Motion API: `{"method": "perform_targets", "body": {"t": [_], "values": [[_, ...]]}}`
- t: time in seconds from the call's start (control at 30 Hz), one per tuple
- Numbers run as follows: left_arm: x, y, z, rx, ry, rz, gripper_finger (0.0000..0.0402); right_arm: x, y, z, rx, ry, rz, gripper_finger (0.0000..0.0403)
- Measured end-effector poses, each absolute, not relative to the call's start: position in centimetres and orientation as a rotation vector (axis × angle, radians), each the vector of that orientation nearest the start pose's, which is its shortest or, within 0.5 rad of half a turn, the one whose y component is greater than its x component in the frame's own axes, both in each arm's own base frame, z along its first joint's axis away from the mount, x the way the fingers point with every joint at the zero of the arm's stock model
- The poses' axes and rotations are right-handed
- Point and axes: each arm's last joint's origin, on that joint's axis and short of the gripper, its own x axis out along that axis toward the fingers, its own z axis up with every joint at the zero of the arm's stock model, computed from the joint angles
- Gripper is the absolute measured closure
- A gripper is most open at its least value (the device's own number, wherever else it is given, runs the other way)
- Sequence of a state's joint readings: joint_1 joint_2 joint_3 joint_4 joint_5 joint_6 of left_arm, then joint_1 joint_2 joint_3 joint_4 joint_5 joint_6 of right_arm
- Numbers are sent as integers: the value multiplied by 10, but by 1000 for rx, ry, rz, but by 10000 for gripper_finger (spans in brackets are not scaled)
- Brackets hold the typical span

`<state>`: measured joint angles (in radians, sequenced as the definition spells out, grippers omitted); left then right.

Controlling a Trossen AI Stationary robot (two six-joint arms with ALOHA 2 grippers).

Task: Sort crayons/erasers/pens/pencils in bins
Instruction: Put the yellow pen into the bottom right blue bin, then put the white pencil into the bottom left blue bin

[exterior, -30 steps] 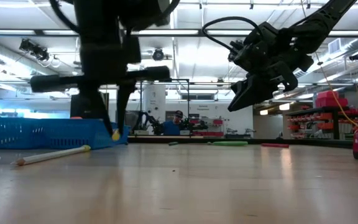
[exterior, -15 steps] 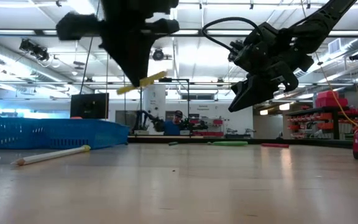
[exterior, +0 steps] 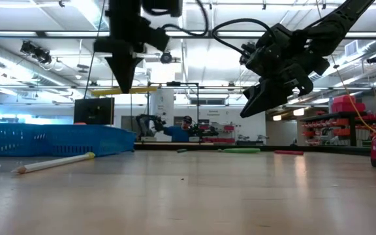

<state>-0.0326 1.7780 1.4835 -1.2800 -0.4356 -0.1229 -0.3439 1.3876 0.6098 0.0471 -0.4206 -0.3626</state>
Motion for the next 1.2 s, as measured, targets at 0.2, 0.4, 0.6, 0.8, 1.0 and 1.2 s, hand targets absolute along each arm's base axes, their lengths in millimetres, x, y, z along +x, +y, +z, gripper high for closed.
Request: {"method": "perform_targets", "body": {"t": [0.2, 0.4, 0.6, 0.8, 1.0, 1.2], "values": [[299, 30, 254, 17, 1301, 641, 357, 247, -76, 171, -78, 655, 196, 315], [266, 44, 240, -218, 1229, 844, 355, 247, -76, 171, -76, 658, 196, 315], [250, 36, 220, -290, 1261, 844, 343, 247, -76, 171, -77, 657, 196, 315], [252, 32, 211, -313, 1230, 819, 349, 247, -76, 171, -77, 654, 195, 315], [252, 32, 211, -352, 1233, 816, 317, 247, -76, 171, -75, 654, 194, 315], [252, 31, 211, -370, 1253, 781, 277, 247, -76, 171, -76, 653, 194, 315]]}}
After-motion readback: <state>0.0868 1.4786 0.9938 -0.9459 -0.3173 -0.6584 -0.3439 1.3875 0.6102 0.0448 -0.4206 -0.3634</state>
